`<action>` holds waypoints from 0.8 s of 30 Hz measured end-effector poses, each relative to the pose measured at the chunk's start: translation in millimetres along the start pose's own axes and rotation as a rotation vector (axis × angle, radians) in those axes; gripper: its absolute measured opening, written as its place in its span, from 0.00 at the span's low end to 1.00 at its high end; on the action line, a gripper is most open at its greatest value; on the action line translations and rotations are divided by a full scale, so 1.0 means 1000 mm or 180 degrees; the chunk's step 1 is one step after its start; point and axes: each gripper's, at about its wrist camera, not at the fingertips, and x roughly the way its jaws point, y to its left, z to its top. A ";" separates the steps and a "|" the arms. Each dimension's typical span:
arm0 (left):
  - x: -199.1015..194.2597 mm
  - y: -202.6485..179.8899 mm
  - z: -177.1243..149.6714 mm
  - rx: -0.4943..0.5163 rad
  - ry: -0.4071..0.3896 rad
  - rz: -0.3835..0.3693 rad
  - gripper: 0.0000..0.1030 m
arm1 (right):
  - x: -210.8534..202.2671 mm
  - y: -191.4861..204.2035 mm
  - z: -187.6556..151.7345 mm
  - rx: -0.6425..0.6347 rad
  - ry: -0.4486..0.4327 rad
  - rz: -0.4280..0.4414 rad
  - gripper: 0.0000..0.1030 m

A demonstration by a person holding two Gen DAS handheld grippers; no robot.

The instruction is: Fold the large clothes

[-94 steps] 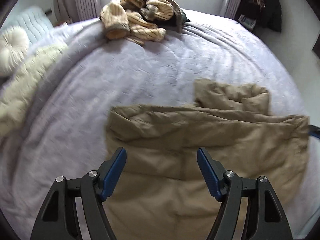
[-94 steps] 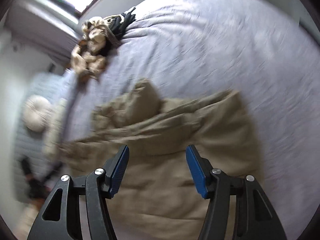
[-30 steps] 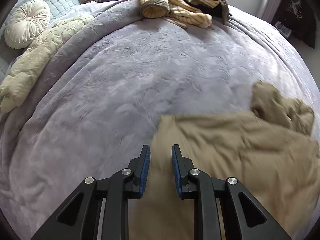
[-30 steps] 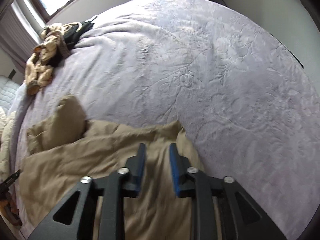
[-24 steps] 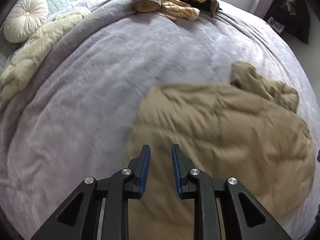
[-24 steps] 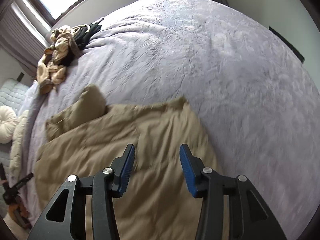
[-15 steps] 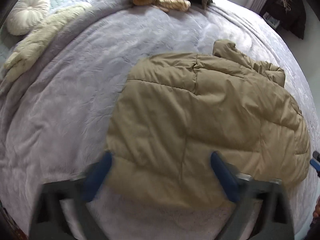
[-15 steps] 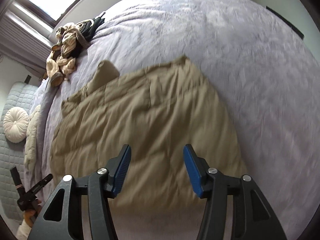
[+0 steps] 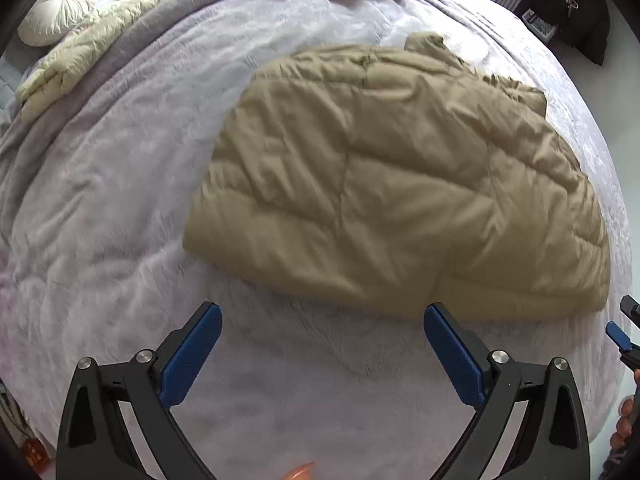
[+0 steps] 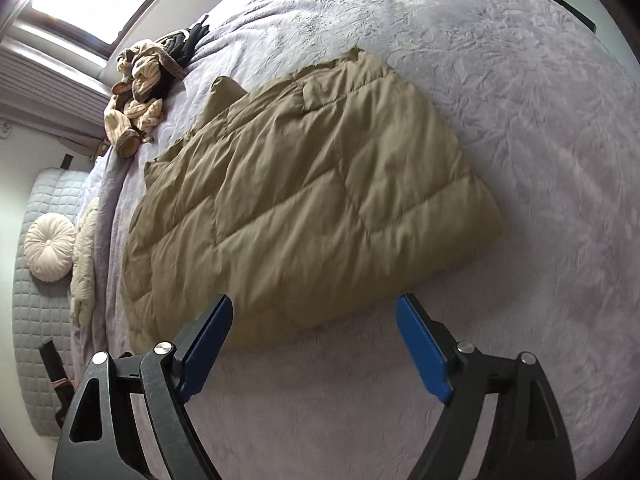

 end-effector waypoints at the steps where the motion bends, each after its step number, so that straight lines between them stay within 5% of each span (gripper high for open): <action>1: 0.001 0.000 -0.003 0.0005 0.0020 -0.0002 0.98 | 0.000 0.000 -0.004 0.0007 0.0012 0.0002 0.87; 2: 0.001 -0.001 -0.007 0.0006 0.0032 0.0003 0.98 | 0.000 0.000 -0.009 0.0021 0.0019 0.0013 0.88; 3: 0.001 -0.002 -0.009 0.0012 0.0040 0.0009 0.98 | 0.000 0.000 -0.011 0.0041 0.0026 0.0031 1.00; 24: 0.029 0.019 -0.023 -0.0177 0.0243 -0.0069 0.98 | 0.037 -0.058 -0.053 0.1202 0.0449 0.0834 1.00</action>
